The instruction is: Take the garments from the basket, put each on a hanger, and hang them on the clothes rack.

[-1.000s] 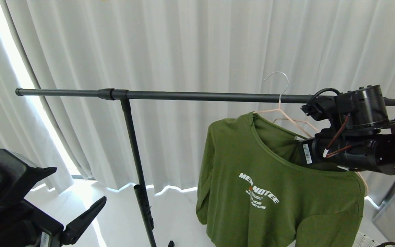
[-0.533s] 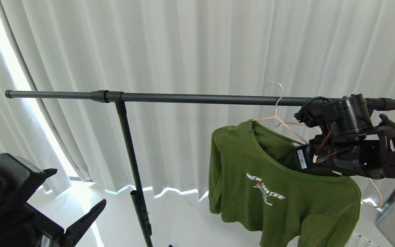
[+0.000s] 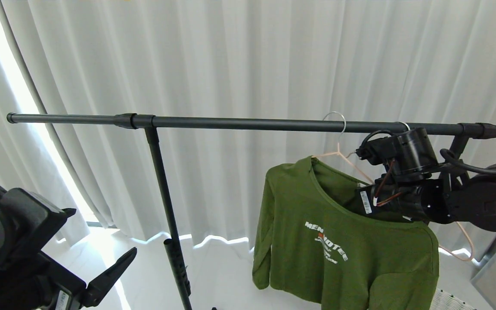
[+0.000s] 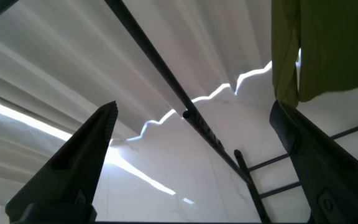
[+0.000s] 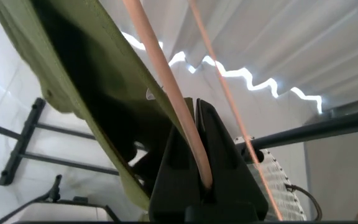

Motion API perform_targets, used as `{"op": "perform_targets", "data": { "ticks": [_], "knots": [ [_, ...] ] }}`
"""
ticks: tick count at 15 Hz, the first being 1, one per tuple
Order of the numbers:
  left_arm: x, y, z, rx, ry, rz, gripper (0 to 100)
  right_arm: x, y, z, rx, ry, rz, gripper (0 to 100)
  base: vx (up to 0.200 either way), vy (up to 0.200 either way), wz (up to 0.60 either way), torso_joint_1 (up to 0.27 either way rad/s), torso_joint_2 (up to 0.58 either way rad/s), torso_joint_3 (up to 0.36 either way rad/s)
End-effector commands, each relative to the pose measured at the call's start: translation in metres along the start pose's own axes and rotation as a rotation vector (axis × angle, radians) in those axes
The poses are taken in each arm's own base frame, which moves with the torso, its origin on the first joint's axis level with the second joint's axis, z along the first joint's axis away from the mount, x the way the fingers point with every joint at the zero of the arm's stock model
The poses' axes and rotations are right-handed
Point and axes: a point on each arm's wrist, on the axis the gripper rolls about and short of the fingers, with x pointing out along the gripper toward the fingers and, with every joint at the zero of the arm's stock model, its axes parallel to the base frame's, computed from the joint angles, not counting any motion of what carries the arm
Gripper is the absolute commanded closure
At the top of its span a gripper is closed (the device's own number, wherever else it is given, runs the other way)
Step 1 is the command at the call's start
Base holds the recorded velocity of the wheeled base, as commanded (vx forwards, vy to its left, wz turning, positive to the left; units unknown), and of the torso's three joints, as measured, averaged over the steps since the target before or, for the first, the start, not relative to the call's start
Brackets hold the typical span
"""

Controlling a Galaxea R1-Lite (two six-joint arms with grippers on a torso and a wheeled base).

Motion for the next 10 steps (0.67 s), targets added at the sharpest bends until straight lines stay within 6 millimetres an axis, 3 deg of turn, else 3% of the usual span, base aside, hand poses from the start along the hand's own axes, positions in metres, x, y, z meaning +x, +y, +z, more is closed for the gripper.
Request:
{"op": "perform_targets", "data": {
  "ticks": [1,10],
  "knots": [
    [0.000,-0.001,-0.001,-0.001,0.004,-0.001,0,0.007,0.004,-0.002,-0.009,0.014,0.000,100,0.000,0.000,0.00,0.000,0.00,0.000],
    [0.002,-0.004,-0.008,-0.002,0.029,-0.014,0,0.007,0.015,-0.005,-0.021,0.019,0.022,100,0.000,0.000,0.00,0.000,0.00,0.000]
  ]
}}
